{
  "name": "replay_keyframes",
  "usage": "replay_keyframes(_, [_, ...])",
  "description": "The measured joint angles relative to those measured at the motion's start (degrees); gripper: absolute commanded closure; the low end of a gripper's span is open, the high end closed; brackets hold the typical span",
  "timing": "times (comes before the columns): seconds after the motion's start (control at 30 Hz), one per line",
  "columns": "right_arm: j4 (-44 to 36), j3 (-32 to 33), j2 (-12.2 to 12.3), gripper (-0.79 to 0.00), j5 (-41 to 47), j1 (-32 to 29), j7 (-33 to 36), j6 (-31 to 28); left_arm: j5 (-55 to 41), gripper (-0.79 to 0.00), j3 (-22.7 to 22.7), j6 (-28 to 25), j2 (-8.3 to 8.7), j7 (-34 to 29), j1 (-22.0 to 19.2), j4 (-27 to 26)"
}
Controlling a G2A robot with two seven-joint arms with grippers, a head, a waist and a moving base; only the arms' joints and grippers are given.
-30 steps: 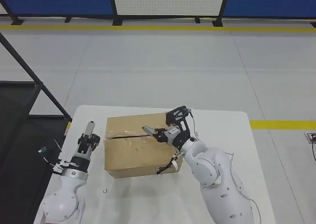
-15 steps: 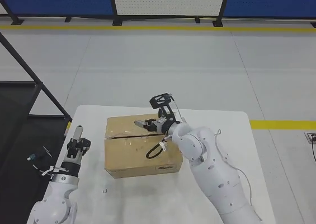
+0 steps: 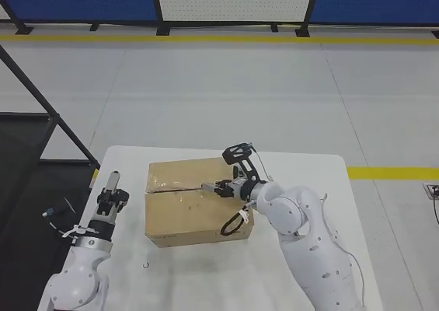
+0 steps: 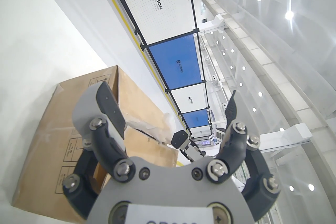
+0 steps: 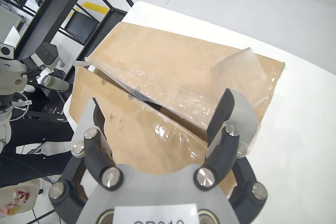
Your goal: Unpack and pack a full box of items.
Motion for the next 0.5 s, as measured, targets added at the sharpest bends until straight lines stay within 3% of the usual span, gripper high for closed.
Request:
replay_keyframes(0.3, [-2.74,1.79,0.86,-0.785,-3.12,-2.46,-6.83,3.96,-0.09,-0.785,-0.29,0.29,0.1,0.3,-0.87,0.6])
replay_keyframes(0.5, [-5.08,0.85,1.0,-0.785,-9.57,-4.09,-13.39,10.99,-0.04,-0.785,-0.16,0.35,0.13,0.58,-1.04,0.84])
